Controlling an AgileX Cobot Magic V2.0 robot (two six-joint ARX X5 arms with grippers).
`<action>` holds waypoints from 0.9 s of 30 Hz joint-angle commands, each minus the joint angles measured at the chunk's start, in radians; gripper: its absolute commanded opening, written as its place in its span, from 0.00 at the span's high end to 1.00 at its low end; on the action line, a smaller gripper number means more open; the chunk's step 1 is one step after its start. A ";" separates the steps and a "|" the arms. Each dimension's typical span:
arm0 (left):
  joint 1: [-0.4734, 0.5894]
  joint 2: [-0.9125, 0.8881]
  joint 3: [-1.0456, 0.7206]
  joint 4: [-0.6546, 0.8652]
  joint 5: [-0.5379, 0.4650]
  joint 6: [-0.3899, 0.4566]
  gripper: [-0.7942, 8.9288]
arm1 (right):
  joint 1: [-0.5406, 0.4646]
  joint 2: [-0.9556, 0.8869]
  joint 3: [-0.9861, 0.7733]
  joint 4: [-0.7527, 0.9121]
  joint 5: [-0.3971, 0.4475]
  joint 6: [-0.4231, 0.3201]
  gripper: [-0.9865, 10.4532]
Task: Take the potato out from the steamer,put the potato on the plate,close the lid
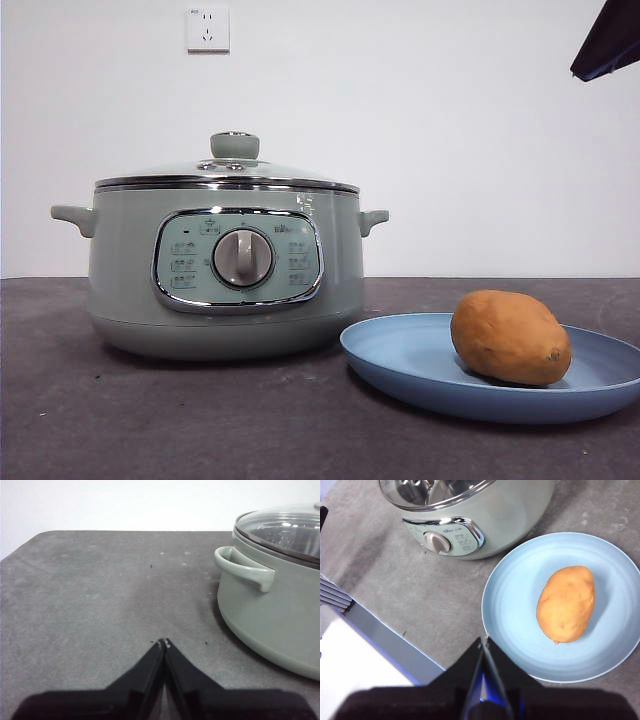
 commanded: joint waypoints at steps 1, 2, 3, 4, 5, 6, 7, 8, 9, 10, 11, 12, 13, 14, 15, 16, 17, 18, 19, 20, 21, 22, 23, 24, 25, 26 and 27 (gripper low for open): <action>0.002 -0.002 -0.015 -0.001 -0.003 -0.006 0.92 | 0.001 -0.001 0.003 0.004 0.003 0.005 0.91; 0.002 -0.002 -0.015 0.000 -0.002 -0.006 0.92 | 0.001 -0.001 0.003 0.004 0.003 0.005 0.91; 0.002 -0.002 -0.015 -0.001 -0.002 -0.006 0.92 | 0.001 -0.001 0.003 0.004 0.003 0.005 0.91; 0.002 -0.002 -0.015 -0.001 -0.003 -0.006 0.92 | 0.001 -0.001 0.003 0.004 0.003 0.005 0.91; 0.002 -0.002 -0.015 -0.001 -0.003 -0.006 0.92 | 0.001 -0.001 0.003 0.004 0.003 0.005 0.91; 0.002 -0.002 -0.015 0.000 -0.002 -0.007 0.92 | 0.001 -0.001 0.003 0.004 0.003 0.005 0.91; 0.002 -0.002 -0.015 -0.001 -0.002 -0.006 0.92 | 0.001 -0.001 0.003 0.004 0.003 0.005 0.91; 0.002 -0.002 -0.015 -0.001 -0.002 -0.006 0.92 | 0.001 -0.001 0.003 0.004 0.003 0.005 0.91; 0.002 -0.002 -0.015 -0.001 -0.003 -0.006 0.92 | 0.001 -0.001 0.003 0.004 0.003 0.005 0.91; 0.002 -0.002 -0.015 -0.001 -0.002 -0.007 0.92 | 0.001 -0.001 0.003 0.004 0.003 0.005 0.91; 0.002 -0.002 -0.015 -0.001 -0.002 -0.006 0.92 | 0.001 -0.001 0.003 0.009 0.007 -0.029 0.91; 0.002 -0.002 -0.015 -0.001 -0.002 -0.007 0.92 | 0.000 -0.001 0.003 0.017 0.014 -0.057 0.91; 0.002 -0.002 -0.015 -0.001 -0.002 -0.006 0.92 | 0.000 -0.003 0.003 0.030 0.028 -0.068 0.91; 0.002 -0.002 -0.015 -0.001 -0.002 -0.006 0.92 | -0.008 -0.010 0.003 0.051 0.055 -0.073 0.91; 0.002 -0.002 -0.015 0.000 -0.002 -0.006 0.92 | -0.021 -0.024 0.003 0.079 0.088 -0.074 0.91; 0.002 -0.002 -0.015 0.000 -0.002 -0.006 0.92 | -0.036 -0.037 0.003 0.117 0.109 -0.074 0.91; 0.002 -0.002 -0.015 0.000 -0.003 -0.006 0.92 | -0.055 -0.051 0.003 0.155 0.108 -0.074 0.91; 0.002 -0.002 -0.015 -0.001 -0.003 -0.006 0.92 | -0.076 -0.064 0.002 0.184 0.102 -0.074 0.91; 0.002 -0.002 -0.015 0.000 -0.003 -0.007 0.92 | -0.105 -0.082 0.001 0.214 0.098 -0.072 0.91; 0.002 -0.002 -0.015 0.000 -0.002 -0.006 0.92 | -0.137 -0.101 -0.003 0.238 0.092 -0.068 0.91; 0.002 -0.002 -0.015 0.000 -0.002 -0.006 0.92 | -0.169 -0.118 -0.010 0.257 0.074 -0.069 0.91; 0.002 -0.002 -0.015 0.000 -0.001 -0.007 0.92 | -0.210 -0.137 -0.024 0.283 0.059 -0.069 0.91; 0.002 -0.002 -0.015 0.000 -0.002 -0.006 0.92 | -0.253 -0.160 -0.044 0.311 0.044 -0.069 0.91; 0.002 -0.002 -0.015 0.000 -0.003 -0.006 0.92 | -0.288 -0.183 -0.068 0.339 0.036 -0.068 0.91; 0.002 -0.002 -0.015 0.000 -0.002 -0.006 0.92 | -0.323 -0.206 -0.096 0.367 0.023 -0.069 0.91; 0.002 -0.002 -0.015 0.000 -0.002 -0.006 0.92 | -0.365 -0.241 -0.141 0.410 0.021 -0.068 0.91; 0.002 -0.002 -0.015 0.000 -0.002 -0.006 0.92 | -0.393 -0.271 -0.177 0.439 0.022 -0.066 0.91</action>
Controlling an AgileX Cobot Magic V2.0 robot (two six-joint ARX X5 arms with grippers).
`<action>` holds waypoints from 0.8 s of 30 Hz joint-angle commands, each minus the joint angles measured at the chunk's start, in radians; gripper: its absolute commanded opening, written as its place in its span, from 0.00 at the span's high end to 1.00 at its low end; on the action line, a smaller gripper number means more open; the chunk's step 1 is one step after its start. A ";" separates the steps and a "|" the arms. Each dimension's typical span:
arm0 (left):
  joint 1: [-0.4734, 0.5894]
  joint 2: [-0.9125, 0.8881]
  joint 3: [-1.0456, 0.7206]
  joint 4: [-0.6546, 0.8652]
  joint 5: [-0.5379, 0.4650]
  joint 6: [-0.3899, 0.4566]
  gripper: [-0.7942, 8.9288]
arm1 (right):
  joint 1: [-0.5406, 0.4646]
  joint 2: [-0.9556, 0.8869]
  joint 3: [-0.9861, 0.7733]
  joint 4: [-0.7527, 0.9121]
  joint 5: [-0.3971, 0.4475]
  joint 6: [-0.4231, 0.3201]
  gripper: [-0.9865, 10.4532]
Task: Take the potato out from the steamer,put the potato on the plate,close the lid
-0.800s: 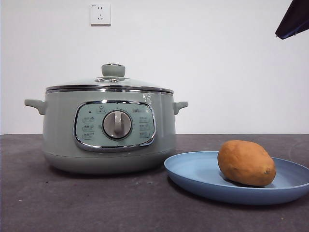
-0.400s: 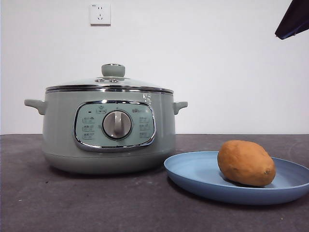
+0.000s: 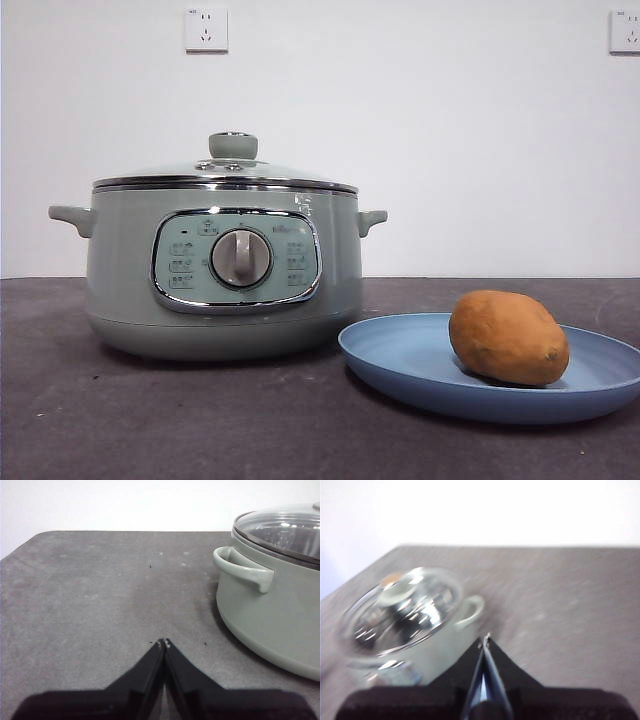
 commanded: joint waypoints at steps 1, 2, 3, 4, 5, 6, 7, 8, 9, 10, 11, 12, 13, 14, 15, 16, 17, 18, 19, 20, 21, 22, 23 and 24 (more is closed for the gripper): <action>0.002 -0.002 -0.015 0.000 -0.002 -0.006 0.92 | -0.088 -0.083 -0.128 0.081 -0.003 -0.004 0.91; 0.002 -0.002 -0.015 0.000 -0.002 -0.006 0.92 | -0.116 -0.121 -0.176 0.117 -0.003 -0.004 0.91; 0.002 -0.002 -0.015 0.000 -0.002 -0.006 0.92 | -0.137 -0.153 -0.217 0.145 -0.002 -0.004 0.91; 0.002 -0.002 -0.015 0.000 -0.002 -0.006 0.92 | -0.158 -0.191 -0.262 0.174 0.002 -0.004 0.91; 0.002 -0.002 -0.015 0.000 -0.002 -0.006 0.92 | -0.175 -0.227 -0.305 0.197 0.005 -0.005 0.91; 0.002 -0.002 -0.015 0.000 -0.002 -0.006 0.92 | -0.187 -0.257 -0.340 0.214 0.006 -0.005 0.91; 0.002 -0.002 -0.015 0.000 -0.002 -0.006 0.92 | -0.196 -0.284 -0.371 0.230 0.008 -0.005 0.91; 0.002 -0.002 -0.015 0.000 -0.002 -0.006 0.92 | -0.204 -0.316 -0.410 0.250 0.008 -0.006 0.91; 0.002 -0.002 -0.015 0.000 -0.002 -0.006 0.92 | -0.209 -0.338 -0.435 0.257 0.008 -0.011 0.91; 0.002 -0.002 -0.015 0.000 -0.002 -0.006 0.92 | -0.214 -0.358 -0.457 0.258 0.008 -0.018 0.91; 0.002 -0.002 -0.015 0.000 -0.002 -0.006 0.92 | -0.218 -0.383 -0.485 0.259 0.009 -0.024 0.91; 0.002 -0.002 -0.015 0.000 -0.002 -0.006 0.92 | -0.220 -0.402 -0.505 0.260 0.017 -0.023 0.91; 0.002 -0.002 -0.015 0.000 -0.002 -0.006 0.92 | -0.221 -0.422 -0.526 0.259 0.037 -0.021 0.91; 0.002 -0.002 -0.015 0.000 -0.002 -0.006 0.92 | -0.221 -0.440 -0.547 0.260 0.057 -0.019 0.91; 0.002 -0.002 -0.015 0.000 -0.002 -0.006 0.92 | -0.221 -0.454 -0.564 0.260 0.068 -0.016 0.91; 0.002 -0.002 -0.015 0.000 -0.002 -0.006 0.92 | -0.221 -0.468 -0.581 0.259 0.083 -0.010 0.91; 0.002 -0.002 -0.015 0.000 -0.002 -0.006 0.92 | -0.221 -0.480 -0.595 0.259 0.086 -0.007 0.91; 0.002 -0.002 -0.015 0.000 -0.002 -0.006 0.92 | -0.221 -0.489 -0.606 0.259 0.087 -0.008 0.91; 0.002 -0.002 -0.015 0.000 -0.002 -0.006 0.92 | -0.221 -0.498 -0.619 0.260 0.087 -0.008 0.91; 0.002 -0.002 -0.015 0.000 -0.002 -0.006 0.92 | -0.221 -0.507 -0.631 0.259 0.095 -0.007 0.91; 0.002 -0.002 -0.015 0.000 -0.002 -0.006 0.92 | -0.221 -0.513 -0.642 0.259 0.109 -0.002 0.91; 0.002 -0.002 -0.015 0.000 -0.002 -0.006 0.92 | -0.221 -0.519 -0.652 0.259 0.118 0.005 0.91; 0.002 -0.002 -0.015 0.000 -0.002 -0.006 0.92 | -0.221 -0.525 -0.664 0.259 0.130 0.016 0.91; 0.002 -0.002 -0.015 0.000 -0.002 -0.006 0.92 | -0.221 -0.528 -0.673 0.259 0.138 0.024 0.91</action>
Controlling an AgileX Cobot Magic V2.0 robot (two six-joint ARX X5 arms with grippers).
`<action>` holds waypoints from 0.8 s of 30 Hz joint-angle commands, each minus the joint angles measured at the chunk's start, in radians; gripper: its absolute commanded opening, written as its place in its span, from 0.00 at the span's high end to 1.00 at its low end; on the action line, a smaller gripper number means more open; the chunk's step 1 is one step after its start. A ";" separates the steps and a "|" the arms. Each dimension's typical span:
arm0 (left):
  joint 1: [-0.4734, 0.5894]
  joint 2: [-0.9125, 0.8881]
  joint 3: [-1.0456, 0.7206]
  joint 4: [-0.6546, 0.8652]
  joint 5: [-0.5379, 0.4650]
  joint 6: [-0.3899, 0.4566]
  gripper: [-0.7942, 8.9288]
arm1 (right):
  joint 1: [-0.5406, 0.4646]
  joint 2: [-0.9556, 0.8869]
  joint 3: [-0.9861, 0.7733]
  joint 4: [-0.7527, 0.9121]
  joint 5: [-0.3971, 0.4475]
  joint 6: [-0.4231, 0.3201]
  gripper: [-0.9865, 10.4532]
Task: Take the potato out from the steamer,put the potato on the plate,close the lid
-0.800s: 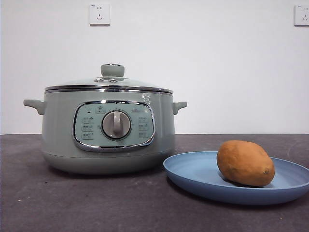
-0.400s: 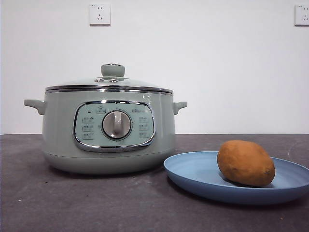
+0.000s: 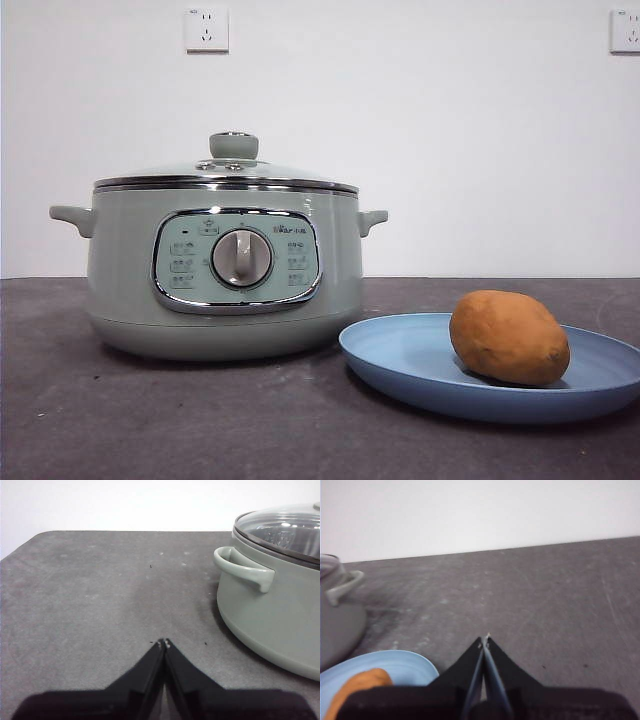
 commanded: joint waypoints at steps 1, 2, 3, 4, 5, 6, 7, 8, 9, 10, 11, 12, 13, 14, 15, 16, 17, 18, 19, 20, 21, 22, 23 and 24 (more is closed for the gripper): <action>0.002 -0.002 -0.015 0.000 -0.002 -0.006 0.92 | 0.000 -0.014 -0.036 0.006 0.015 0.031 0.91; 0.002 -0.002 -0.015 0.000 -0.002 -0.006 0.92 | 0.000 -0.018 -0.045 0.006 0.014 0.035 0.91; 0.002 -0.002 -0.015 0.000 -0.002 -0.006 0.92 | 0.000 -0.023 -0.053 0.006 0.014 0.038 0.91; 0.002 -0.002 -0.015 0.000 -0.002 -0.006 0.92 | 0.001 -0.027 -0.056 -0.009 0.012 0.040 0.91; 0.002 -0.002 -0.015 0.000 -0.002 -0.006 0.92 | 0.001 -0.030 -0.056 -0.026 0.013 0.041 0.91; 0.002 -0.002 -0.015 0.000 -0.002 -0.006 0.92 | 0.001 -0.030 -0.056 -0.033 0.013 0.042 0.91; 0.002 -0.002 -0.015 0.000 -0.002 -0.006 0.92 | 0.001 -0.030 -0.056 -0.038 0.013 0.042 0.91; 0.002 -0.002 -0.015 0.000 -0.002 -0.006 0.92 | 0.001 -0.030 -0.056 -0.038 0.012 0.041 0.91; 0.002 -0.002 -0.015 0.000 -0.002 -0.006 0.92 | 0.001 -0.030 -0.056 -0.038 0.013 0.041 0.91; 0.002 -0.002 -0.015 0.000 -0.002 -0.006 0.92 | 0.001 -0.030 -0.056 -0.038 0.012 0.042 0.91; 0.002 -0.002 -0.015 0.000 -0.002 -0.006 0.92 | 0.001 -0.030 -0.056 -0.038 0.012 0.044 0.91; 0.002 -0.002 -0.015 0.000 -0.002 -0.006 0.92 | 0.001 -0.030 -0.056 -0.038 0.012 0.046 0.91; 0.002 -0.002 -0.015 0.000 -0.002 -0.006 0.92 | 0.001 -0.030 -0.056 -0.038 0.012 0.047 0.91; 0.002 -0.002 -0.015 0.000 -0.002 -0.006 0.92 | 0.001 -0.030 -0.056 -0.038 0.012 0.047 0.91; 0.002 -0.002 -0.015 0.000 -0.002 -0.006 0.92 | 0.001 -0.030 -0.056 -0.037 0.012 0.048 0.91; 0.002 -0.002 -0.015 0.000 -0.002 -0.006 0.92 | 0.001 -0.030 -0.056 -0.033 0.012 0.047 0.91; 0.002 -0.002 -0.015 0.000 -0.002 -0.006 0.92 | 0.001 -0.030 -0.056 -0.031 0.012 0.046 0.91; 0.002 -0.002 -0.015 0.000 -0.002 -0.006 0.92 | 0.001 -0.030 -0.056 -0.032 0.012 0.046 0.91; 0.002 -0.002 -0.015 0.000 -0.002 -0.006 0.92 | 0.001 -0.030 -0.056 -0.032 0.012 0.046 0.91; 0.002 -0.002 -0.015 0.000 -0.002 -0.006 0.92 | 0.001 -0.030 -0.056 -0.032 0.012 0.046 0.91; 0.002 -0.002 -0.015 0.000 -0.002 -0.006 0.92 | 0.001 -0.030 -0.056 -0.032 0.012 0.046 0.91; 0.002 -0.002 -0.015 0.000 -0.002 -0.006 0.92 | 0.001 -0.030 -0.056 -0.032 0.012 0.046 0.91; 0.002 -0.002 -0.015 0.000 -0.002 -0.006 0.92 | 0.001 -0.030 -0.056 -0.032 0.012 0.046 0.91; 0.002 -0.002 -0.015 0.000 -0.002 -0.006 0.92 | 0.001 -0.030 -0.056 -0.032 0.012 0.046 0.91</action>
